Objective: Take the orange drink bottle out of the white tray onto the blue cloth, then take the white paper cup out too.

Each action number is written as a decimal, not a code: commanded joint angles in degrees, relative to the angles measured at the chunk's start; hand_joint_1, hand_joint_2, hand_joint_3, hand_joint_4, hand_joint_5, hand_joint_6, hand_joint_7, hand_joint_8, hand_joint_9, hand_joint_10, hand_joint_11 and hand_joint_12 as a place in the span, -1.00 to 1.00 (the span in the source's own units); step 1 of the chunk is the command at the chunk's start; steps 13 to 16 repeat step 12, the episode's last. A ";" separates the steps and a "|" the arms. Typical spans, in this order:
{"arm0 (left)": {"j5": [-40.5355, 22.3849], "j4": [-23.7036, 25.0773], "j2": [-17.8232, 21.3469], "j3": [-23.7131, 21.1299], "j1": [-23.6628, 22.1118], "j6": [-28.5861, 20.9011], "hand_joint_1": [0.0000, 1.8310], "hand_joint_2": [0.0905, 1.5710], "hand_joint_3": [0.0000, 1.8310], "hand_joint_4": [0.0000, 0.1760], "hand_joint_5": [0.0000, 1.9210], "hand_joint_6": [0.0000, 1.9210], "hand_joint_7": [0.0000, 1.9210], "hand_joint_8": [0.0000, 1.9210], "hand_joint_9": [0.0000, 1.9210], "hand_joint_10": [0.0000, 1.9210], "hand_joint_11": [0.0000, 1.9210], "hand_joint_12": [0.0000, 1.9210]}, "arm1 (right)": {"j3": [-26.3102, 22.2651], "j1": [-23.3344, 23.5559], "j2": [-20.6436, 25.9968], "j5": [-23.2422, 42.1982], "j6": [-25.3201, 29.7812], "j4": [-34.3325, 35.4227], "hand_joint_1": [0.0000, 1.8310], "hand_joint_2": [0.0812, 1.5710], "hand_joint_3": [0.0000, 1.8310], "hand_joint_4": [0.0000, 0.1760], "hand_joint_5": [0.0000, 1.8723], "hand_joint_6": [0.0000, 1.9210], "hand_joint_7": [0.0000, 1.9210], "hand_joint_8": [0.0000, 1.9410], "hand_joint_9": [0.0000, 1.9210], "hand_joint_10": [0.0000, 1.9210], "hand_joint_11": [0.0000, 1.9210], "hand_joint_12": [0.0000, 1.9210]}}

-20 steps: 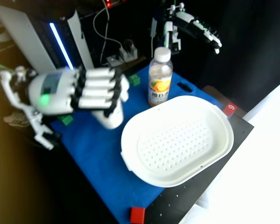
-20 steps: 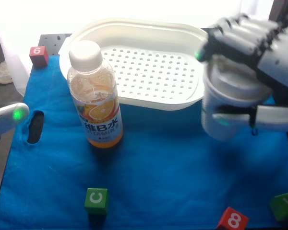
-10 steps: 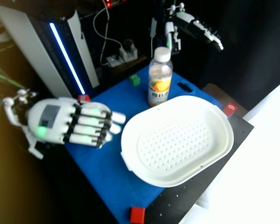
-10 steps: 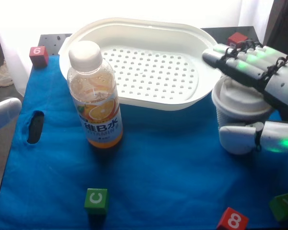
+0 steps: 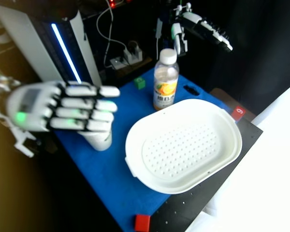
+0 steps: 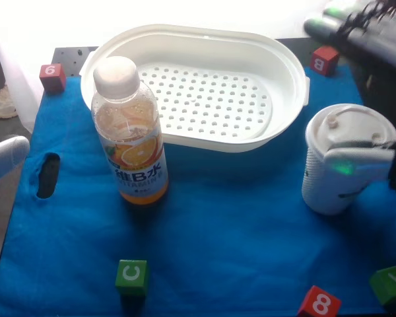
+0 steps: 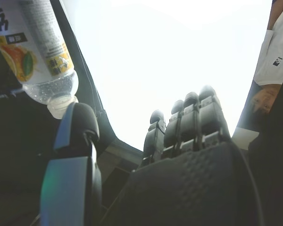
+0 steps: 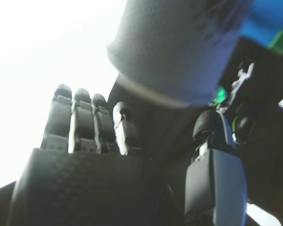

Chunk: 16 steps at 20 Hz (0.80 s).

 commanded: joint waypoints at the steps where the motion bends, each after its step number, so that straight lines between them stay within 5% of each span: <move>1: -7.58 0.50 0.03 0.17 -0.36 -0.38 -0.18 0.40 -1.00 0.58 -0.99 -1.00 -1.00 -1.00 -1.00 -1.00 -0.98 -0.99 | 0.35 0.47 0.56 11.41 1.85 0.69 -0.61 0.29 -1.00 0.34 -1.00 -1.00 -1.00 -1.00 -1.00 -1.00 -1.00 -1.00; 2: -7.58 0.62 0.07 0.17 -0.39 -0.39 -0.18 0.40 -1.00 0.58 -0.99 -1.00 -1.00 -1.00 -1.00 -1.00 -0.98 -0.99 | 0.40 0.45 0.82 12.84 2.13 1.01 -0.61 0.29 -1.00 0.34 -1.00 -1.00 -1.00 -1.00 -1.00 -1.00 -1.00 -1.00; 3: -7.58 0.90 0.12 0.22 -0.47 -0.40 -0.17 0.40 -1.00 0.47 -0.98 -1.00 -1.00 -1.00 -1.00 -1.00 -0.96 -0.98 | 0.31 0.45 1.33 15.33 2.12 1.66 -0.61 0.29 -1.00 0.55 -1.00 -1.00 -1.00 -1.00 -1.00 -1.00 -1.00 -1.00; 4: -7.58 1.09 0.15 0.30 -0.58 -0.39 -0.16 0.39 -1.00 0.33 -0.97 -0.99 -1.00 -1.00 -0.99 -0.99 -0.95 -0.97 | 0.33 0.45 1.65 17.13 2.11 2.29 -0.66 0.35 -0.98 0.11 -1.00 -1.00 -1.00 -1.00 -1.00 -1.00 -0.97 -0.98; 5: -7.58 1.32 0.30 0.42 -0.76 -0.39 -0.19 0.40 -1.00 0.40 -0.97 -1.00 -1.00 -1.00 -0.99 -1.00 -0.96 -0.97 | 0.40 0.43 1.98 18.69 2.10 3.33 -0.61 0.53 -1.00 -0.51 -1.00 -1.00 -1.00 -1.00 -0.95 -0.95 -0.99 -0.40; 6: -7.58 1.59 0.59 0.53 -0.97 -0.39 -0.19 0.41 -1.00 0.40 -0.97 -0.99 -1.00 -1.00 -0.98 -0.99 -0.95 -0.97 | 0.59 0.30 2.19 19.67 2.10 4.35 -0.58 0.63 -1.00 -0.92 -1.00 -1.00 -0.96 -0.99 -0.89 -0.89 -1.00 -0.15; 8: -7.58 2.32 1.22 0.79 -1.60 -0.35 -0.22 0.42 -1.00 0.25 -0.99 -1.00 -1.00 -1.00 -0.95 -1.00 -1.00 -0.78 | 0.86 0.24 2.88 20.92 2.08 5.88 -0.62 0.71 -1.00 -0.96 -1.00 -1.00 -0.93 -0.99 -0.91 -0.74 -1.00 0.04; 10: -7.58 2.77 1.39 1.18 -2.31 -0.30 -0.23 0.40 -1.00 0.39 -0.97 -0.99 -0.96 -0.99 -0.93 -0.99 -1.00 -0.77 | 0.90 0.24 3.40 21.79 2.06 7.19 -0.54 0.72 -1.00 -0.72 -1.00 -1.00 -0.95 -1.00 -1.00 -0.53 -1.00 0.15; 11: -7.58 2.98 1.39 1.42 -2.75 -0.29 -0.25 0.41 -1.00 0.59 -0.99 -1.00 -0.99 -1.00 -0.96 -1.00 -1.00 -0.85 | 0.96 0.25 3.54 22.00 2.06 7.86 -0.60 0.73 -1.00 -0.86 -1.00 -1.00 -0.96 -0.99 -1.00 -0.49 -1.00 0.32; 16: -7.58 3.39 1.40 1.72 -3.48 -0.28 -0.25 0.41 -1.00 0.59 -0.99 -1.00 -0.99 -1.00 -0.96 -1.00 -1.00 -0.85 | 1.05 0.25 3.77 22.55 2.06 8.61 -0.60 0.73 -1.00 -0.86 -1.00 -1.00 -0.96 -0.99 -1.00 -0.49 -1.00 0.32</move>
